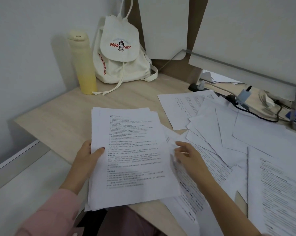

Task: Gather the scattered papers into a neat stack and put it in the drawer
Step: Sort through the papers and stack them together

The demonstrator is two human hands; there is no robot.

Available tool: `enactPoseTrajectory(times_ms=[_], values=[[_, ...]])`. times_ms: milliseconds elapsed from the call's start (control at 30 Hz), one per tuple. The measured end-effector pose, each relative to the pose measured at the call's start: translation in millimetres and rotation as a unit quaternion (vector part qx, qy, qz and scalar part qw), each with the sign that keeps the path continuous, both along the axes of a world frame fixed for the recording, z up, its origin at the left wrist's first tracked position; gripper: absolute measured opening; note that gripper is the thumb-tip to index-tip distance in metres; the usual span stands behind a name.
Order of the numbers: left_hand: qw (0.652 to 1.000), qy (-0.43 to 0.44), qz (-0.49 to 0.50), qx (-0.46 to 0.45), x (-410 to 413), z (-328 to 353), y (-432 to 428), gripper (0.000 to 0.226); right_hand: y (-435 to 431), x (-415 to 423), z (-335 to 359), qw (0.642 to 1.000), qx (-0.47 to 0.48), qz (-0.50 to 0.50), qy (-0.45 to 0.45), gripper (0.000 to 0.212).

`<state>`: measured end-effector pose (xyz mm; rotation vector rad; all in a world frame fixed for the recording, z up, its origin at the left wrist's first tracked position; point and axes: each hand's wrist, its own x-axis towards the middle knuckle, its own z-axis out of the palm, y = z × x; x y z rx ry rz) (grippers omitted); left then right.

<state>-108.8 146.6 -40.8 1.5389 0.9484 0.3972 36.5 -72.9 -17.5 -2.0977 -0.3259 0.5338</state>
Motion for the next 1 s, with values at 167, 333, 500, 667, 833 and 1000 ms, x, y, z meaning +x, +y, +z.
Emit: enactPoseTrajectory(times_ms=[167, 333, 500, 667, 833, 1000], values=[[1.000, -0.004, -0.004, 0.025, -2, -4, 0, 0.036, -53, 17, -1, 0.991, -0.117, -0.021, -0.056, 0.044], [0.998, -0.002, 0.019, 0.067, -12, -4, -3, 0.033, -82, 18, -4, 0.958, -0.265, 0.013, -0.106, 0.072], [0.994, 0.010, 0.040, 0.100, -25, -4, -4, 0.029, -87, -28, 0, 0.945, -0.244, 0.188, -0.110, 0.120], [0.993, -0.013, 0.061, 0.100, -36, -6, -7, 0.031, -74, -72, -3, 0.904, -0.265, 0.275, -0.192, 0.107], [0.992, -0.026, 0.078, 0.095, -52, -6, -7, 0.033, -70, -86, -8, 0.879, -0.280, 0.257, -0.288, 0.074], [0.992, -0.046, 0.090, 0.071, -63, -6, -3, 0.033, -62, -85, -6, 0.878, -0.271, 0.213, -0.331, 0.050]])
